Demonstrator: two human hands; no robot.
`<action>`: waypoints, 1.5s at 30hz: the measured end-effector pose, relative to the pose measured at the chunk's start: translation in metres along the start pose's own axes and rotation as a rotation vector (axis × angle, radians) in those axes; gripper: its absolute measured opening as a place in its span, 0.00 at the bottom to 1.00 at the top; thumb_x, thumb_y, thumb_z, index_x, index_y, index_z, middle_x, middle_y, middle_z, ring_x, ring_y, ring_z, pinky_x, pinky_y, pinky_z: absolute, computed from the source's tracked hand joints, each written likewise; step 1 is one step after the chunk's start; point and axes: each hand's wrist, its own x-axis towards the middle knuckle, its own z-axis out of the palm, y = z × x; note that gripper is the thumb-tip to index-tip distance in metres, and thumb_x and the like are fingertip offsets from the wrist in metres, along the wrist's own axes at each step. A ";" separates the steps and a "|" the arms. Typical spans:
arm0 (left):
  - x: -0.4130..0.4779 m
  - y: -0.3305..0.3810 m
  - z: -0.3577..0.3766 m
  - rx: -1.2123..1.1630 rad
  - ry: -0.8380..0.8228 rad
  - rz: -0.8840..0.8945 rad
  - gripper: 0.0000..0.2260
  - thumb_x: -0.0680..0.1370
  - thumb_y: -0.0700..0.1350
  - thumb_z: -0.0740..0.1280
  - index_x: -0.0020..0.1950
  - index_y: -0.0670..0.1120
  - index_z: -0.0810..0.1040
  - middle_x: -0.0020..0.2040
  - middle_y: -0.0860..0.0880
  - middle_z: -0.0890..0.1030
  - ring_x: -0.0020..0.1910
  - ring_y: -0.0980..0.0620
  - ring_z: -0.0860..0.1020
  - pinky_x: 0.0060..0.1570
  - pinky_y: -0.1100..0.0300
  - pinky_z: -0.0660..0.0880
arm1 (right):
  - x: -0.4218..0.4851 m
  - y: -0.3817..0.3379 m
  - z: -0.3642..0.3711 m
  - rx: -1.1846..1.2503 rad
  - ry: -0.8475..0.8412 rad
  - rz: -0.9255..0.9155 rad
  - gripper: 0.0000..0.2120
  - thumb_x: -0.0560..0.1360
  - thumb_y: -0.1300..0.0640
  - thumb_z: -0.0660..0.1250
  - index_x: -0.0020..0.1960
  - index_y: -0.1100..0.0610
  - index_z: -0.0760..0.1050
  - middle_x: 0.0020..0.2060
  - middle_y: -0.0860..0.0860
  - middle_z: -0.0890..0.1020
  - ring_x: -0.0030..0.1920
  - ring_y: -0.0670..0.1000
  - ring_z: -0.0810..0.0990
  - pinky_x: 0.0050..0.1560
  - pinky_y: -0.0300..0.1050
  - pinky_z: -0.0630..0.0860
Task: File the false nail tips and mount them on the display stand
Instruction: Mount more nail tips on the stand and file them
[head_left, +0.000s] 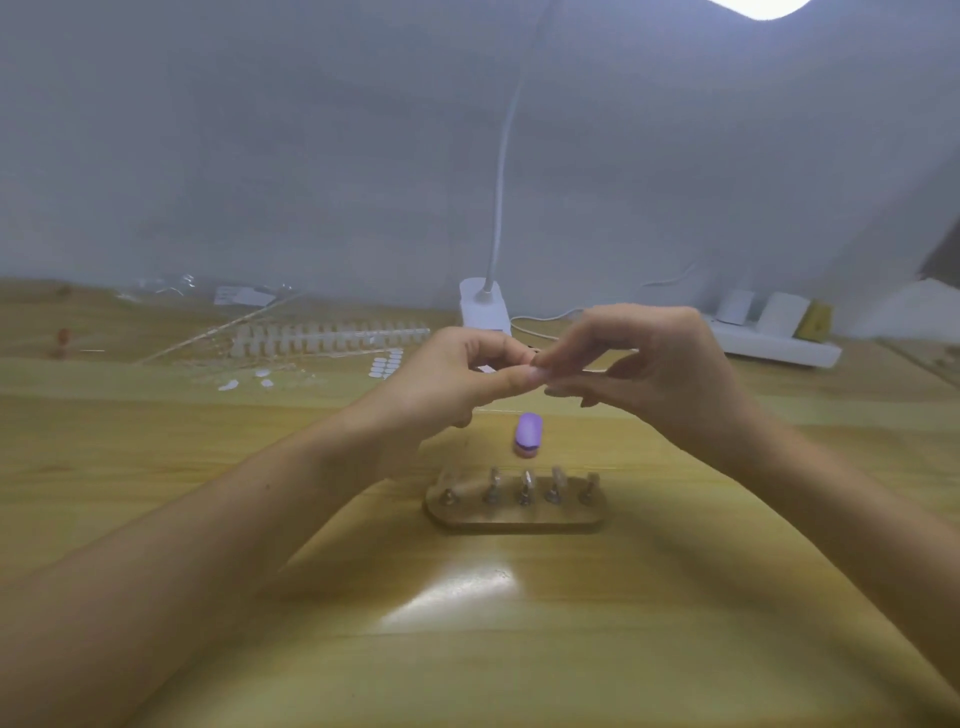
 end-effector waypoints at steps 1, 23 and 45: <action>-0.001 0.002 0.002 -0.007 -0.006 0.000 0.05 0.77 0.52 0.70 0.43 0.54 0.82 0.32 0.64 0.75 0.30 0.64 0.69 0.31 0.67 0.62 | -0.003 -0.001 0.000 0.009 0.027 0.007 0.07 0.69 0.59 0.77 0.46 0.58 0.84 0.39 0.48 0.86 0.42 0.46 0.85 0.35 0.48 0.82; -0.011 0.011 0.039 0.417 0.018 0.190 0.22 0.63 0.68 0.71 0.51 0.59 0.76 0.42 0.65 0.81 0.37 0.60 0.74 0.38 0.63 0.73 | -0.046 0.012 -0.019 0.142 0.134 0.155 0.03 0.71 0.55 0.75 0.45 0.52 0.83 0.40 0.46 0.86 0.43 0.48 0.85 0.38 0.44 0.82; -0.014 -0.008 0.059 0.667 0.002 0.185 0.23 0.70 0.53 0.74 0.59 0.63 0.66 0.40 0.69 0.80 0.47 0.64 0.72 0.40 0.63 0.66 | -0.072 0.010 0.004 0.064 0.027 0.213 0.06 0.68 0.61 0.79 0.42 0.52 0.84 0.36 0.45 0.83 0.36 0.46 0.79 0.34 0.27 0.69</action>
